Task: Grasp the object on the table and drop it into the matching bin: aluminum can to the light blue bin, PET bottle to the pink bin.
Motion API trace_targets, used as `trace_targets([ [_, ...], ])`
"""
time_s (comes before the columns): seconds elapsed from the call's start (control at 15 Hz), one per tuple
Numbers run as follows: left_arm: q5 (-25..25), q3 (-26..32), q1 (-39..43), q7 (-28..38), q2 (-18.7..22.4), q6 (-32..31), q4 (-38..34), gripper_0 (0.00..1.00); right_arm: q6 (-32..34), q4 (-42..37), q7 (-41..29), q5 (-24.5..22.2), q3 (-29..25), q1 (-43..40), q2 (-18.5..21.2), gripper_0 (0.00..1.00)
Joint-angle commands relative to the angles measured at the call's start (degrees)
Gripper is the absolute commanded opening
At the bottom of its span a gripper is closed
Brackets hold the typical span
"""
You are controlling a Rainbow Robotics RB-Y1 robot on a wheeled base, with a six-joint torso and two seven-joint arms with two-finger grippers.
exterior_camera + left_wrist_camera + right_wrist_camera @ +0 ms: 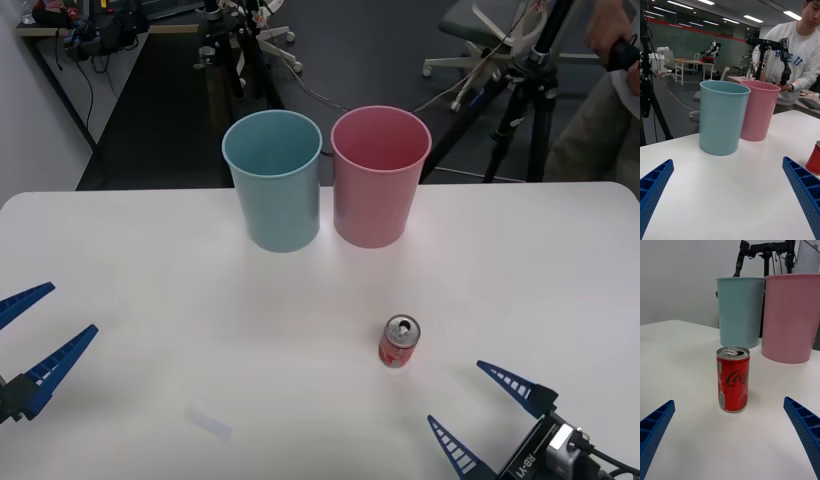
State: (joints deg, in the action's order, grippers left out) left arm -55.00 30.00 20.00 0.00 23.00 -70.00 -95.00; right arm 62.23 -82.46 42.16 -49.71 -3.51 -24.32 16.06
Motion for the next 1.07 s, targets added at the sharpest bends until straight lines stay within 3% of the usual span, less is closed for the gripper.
trace_targets([
  [0.07, 0.0, 0.0, 0.0, 0.0, 0.0, 0.0, 0.0, 1.0, -2.4, 0.8, 0.2, -1.8, 0.1, 1.6, -2.0, 1.0],
  [1.07, 0.0, 0.0, 0.0, 0.0, 0.0, 0.0, 0.0, 1.0, -14.9, 0.9, 0.2, -7.7, 4.9, 8.8, -7.9, 1.0],
])
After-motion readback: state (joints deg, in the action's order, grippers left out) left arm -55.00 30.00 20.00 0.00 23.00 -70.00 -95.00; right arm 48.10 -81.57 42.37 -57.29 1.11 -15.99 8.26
